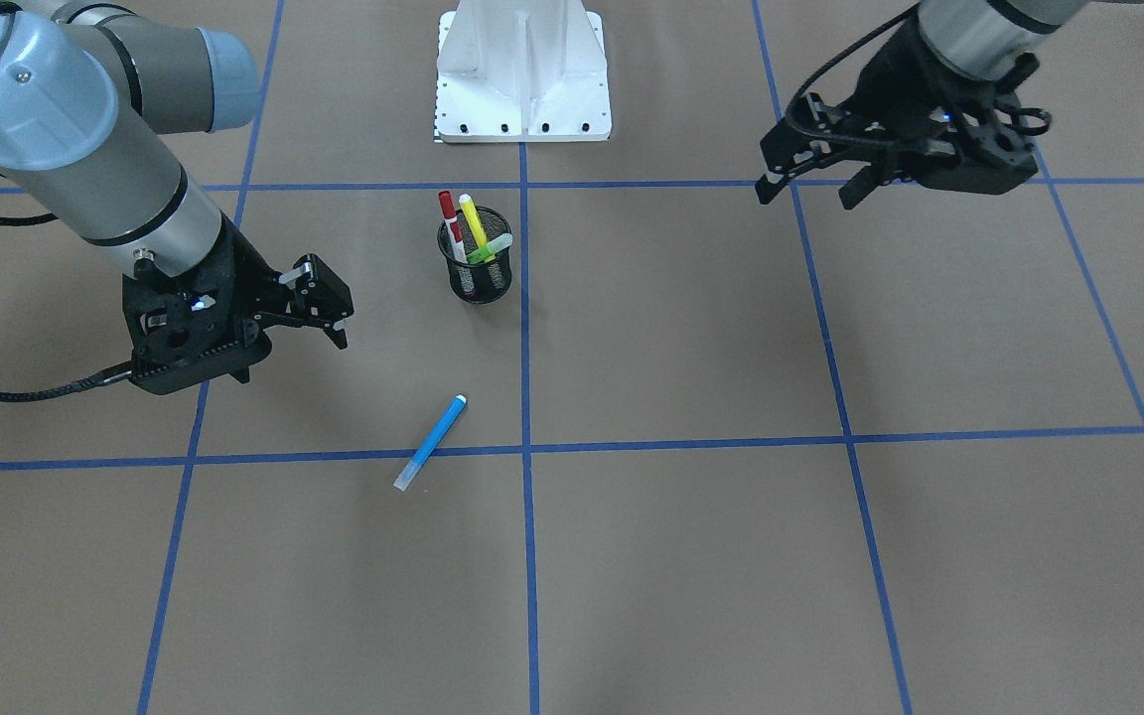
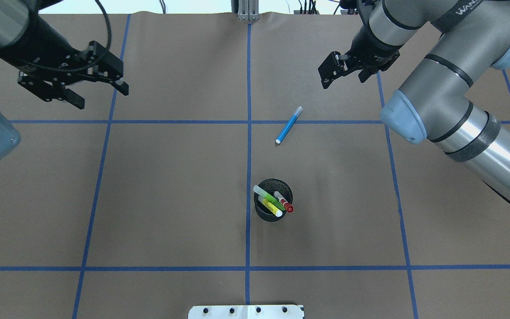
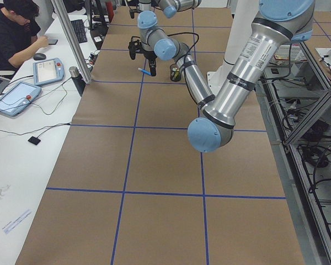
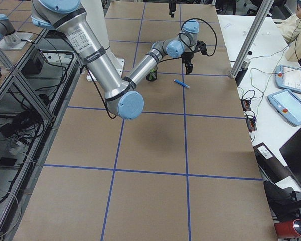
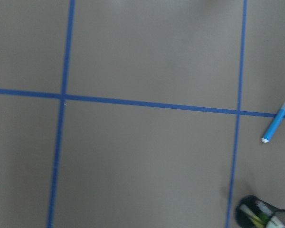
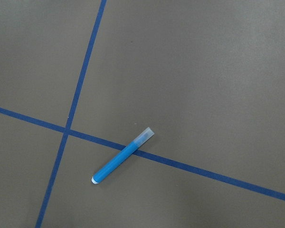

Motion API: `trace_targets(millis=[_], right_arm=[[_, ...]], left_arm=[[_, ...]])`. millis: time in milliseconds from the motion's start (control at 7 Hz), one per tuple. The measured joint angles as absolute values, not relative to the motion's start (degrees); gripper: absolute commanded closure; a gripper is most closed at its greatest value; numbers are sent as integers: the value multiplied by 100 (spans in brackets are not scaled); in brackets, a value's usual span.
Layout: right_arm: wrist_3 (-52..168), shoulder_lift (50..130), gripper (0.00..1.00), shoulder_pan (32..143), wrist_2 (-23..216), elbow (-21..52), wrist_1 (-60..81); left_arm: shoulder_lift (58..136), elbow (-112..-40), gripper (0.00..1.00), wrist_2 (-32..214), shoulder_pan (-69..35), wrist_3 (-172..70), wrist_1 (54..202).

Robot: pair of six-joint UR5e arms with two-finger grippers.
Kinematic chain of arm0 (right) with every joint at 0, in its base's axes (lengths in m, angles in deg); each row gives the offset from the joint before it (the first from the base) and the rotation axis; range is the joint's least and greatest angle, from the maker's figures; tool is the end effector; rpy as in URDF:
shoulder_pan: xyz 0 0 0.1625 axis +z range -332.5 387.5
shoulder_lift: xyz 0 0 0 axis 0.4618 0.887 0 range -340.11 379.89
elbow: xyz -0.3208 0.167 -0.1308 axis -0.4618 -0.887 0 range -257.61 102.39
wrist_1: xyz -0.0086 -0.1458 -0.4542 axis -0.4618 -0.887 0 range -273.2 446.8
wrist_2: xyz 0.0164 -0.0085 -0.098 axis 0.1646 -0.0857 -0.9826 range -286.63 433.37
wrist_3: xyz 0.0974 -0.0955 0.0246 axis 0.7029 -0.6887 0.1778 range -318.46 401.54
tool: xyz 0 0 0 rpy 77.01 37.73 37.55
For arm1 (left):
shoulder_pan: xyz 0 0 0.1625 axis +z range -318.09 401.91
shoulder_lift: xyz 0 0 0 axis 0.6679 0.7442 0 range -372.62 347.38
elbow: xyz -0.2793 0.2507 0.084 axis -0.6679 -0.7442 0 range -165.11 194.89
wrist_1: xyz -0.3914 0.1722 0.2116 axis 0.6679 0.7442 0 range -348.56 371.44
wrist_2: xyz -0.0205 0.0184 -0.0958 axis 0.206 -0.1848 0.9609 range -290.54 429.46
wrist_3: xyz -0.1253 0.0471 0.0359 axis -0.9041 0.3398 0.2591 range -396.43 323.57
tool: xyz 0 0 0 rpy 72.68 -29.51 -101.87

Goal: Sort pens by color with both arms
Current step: 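Move the left gripper over the pen cup while the right gripper holds back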

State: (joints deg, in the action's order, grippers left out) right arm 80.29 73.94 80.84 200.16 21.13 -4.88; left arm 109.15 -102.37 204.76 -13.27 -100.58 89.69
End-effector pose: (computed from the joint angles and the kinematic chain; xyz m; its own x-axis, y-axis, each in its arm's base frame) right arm -0.3778 -0.5916 0.1649 0.5840 -0.2614 0.7685 0.0912 0.9619 0.2579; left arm 0.3013 -0.4939 0.0896 0.4703 -0.1392 -0.8714 0.0823 0.9901 -0.1137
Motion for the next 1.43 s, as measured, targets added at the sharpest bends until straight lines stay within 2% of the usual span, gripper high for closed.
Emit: trace_targets(millis=[429, 714, 1143, 1429], right_arm=[[8060, 7428, 2, 8059, 19890, 2130, -505], [8057, 7423, 2, 8035, 19872, 2133, -581], [8057, 7418, 2, 7999, 19870, 2103, -626], [8057, 7398, 2, 7979, 19849, 2096, -707]], left_arm=[[12462, -9576, 2, 19913, -532, -10757, 8037], [13207, -8830, 13, 19864, -136, -10986, 7978], [13898, -7900, 13, 19671, 428, -11482, 8076], [14018, -7349, 14, 19626, 656, -11760, 8491]])
